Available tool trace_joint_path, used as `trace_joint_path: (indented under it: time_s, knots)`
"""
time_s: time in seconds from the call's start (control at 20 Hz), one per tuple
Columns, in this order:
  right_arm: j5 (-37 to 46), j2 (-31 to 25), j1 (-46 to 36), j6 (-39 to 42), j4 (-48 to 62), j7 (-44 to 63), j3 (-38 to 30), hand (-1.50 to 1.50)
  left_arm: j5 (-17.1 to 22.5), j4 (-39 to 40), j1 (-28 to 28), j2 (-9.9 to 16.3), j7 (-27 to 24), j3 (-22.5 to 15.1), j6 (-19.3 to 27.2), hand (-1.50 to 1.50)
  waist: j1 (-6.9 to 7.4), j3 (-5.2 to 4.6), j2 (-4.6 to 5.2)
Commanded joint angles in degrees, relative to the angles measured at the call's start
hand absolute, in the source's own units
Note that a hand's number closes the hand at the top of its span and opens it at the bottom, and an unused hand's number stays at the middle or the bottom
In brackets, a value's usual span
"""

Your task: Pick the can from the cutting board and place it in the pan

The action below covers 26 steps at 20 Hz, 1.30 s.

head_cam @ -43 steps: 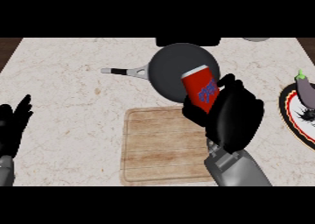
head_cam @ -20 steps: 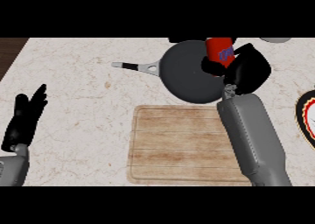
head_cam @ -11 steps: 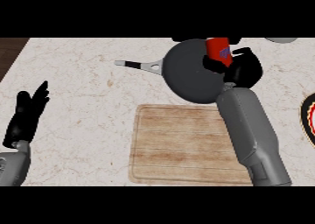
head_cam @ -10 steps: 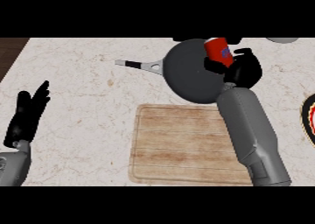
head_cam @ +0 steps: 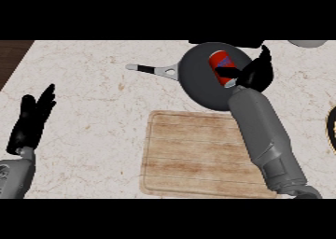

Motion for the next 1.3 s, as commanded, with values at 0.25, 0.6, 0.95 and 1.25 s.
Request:
trace_joint_path:
  time_s: [0.25, 0.6, 0.95, 1.25]
  knots:
    - [-4.0, 0.5, -2.7, -17.9, 4.4, -11.1, -3.5, -1.50, -1.2, -1.2, 0.3, -0.9, 1.4, -1.2, 0.7, 0.00, -0.40, 0.00, -0.35]
    - [-7.6, 0.4, -2.0, -25.2, 3.5, -13.6, -6.0, -1.50, -1.4, 1.2, 3.3, -0.7, -1.5, 1.1, 2.0, 0.00, -3.36, -0.14, -1.58]
    - [-9.0, 0.5, 3.2, -30.5, 0.7, -8.3, 2.0, -1.50, 0.3, -2.5, 6.9, 1.6, 1.0, 3.0, -0.1, 0.00, -5.26, -0.22, -3.44]
    - [-12.5, 0.5, 13.0, -29.3, -10.6, -5.2, 11.8, -1.50, -1.4, -1.9, 5.9, -1.0, 2.2, 1.7, 2.8, 0.00, -7.34, -0.25, -4.15]
